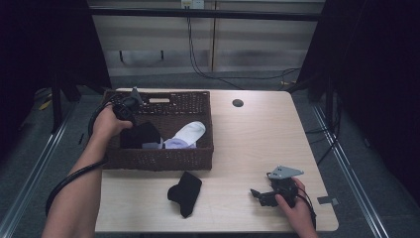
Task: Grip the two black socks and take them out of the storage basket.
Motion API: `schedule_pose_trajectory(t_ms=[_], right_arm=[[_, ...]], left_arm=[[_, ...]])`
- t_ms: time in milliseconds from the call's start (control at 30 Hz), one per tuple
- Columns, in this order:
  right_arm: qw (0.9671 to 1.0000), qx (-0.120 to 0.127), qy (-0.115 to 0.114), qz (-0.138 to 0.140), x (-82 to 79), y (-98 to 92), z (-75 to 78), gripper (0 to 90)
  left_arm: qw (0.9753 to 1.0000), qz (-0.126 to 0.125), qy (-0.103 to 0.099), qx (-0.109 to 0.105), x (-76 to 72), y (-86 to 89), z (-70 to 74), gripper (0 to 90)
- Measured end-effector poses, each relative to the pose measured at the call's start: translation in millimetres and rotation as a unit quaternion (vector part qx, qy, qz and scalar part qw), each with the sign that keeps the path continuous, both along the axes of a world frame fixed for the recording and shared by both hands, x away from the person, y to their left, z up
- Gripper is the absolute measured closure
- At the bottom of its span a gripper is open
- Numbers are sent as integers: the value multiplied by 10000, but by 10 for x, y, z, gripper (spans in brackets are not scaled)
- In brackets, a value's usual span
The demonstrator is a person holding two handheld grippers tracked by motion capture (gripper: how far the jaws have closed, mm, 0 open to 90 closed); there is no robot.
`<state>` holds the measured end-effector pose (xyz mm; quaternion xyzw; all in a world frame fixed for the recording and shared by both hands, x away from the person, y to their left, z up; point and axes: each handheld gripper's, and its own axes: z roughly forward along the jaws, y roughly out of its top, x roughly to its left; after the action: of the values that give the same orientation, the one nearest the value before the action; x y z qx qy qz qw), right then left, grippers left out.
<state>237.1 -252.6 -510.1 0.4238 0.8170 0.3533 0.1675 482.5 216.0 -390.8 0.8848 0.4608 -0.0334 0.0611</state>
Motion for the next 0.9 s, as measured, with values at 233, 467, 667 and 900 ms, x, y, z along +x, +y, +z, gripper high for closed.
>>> schedule_pose_trajectory(t_ms=[233,467,667,900], right_arm=[[10000,-7,6,2,0,-1,2,116],[10000,-6,4,5,0,-2,2,116],[10000,-5,6,4,0,-1,2,116],[10000,-5,5,4,0,-1,2,116]], left_arm=[[9999,-94,-1,39,14,-54,248,900],[9997,-220,-13,128,-4,-100,496,900],[9992,-360,-51,137,-20,-163,729,900],[9988,-469,-47,153,-35,-241,988,900]])
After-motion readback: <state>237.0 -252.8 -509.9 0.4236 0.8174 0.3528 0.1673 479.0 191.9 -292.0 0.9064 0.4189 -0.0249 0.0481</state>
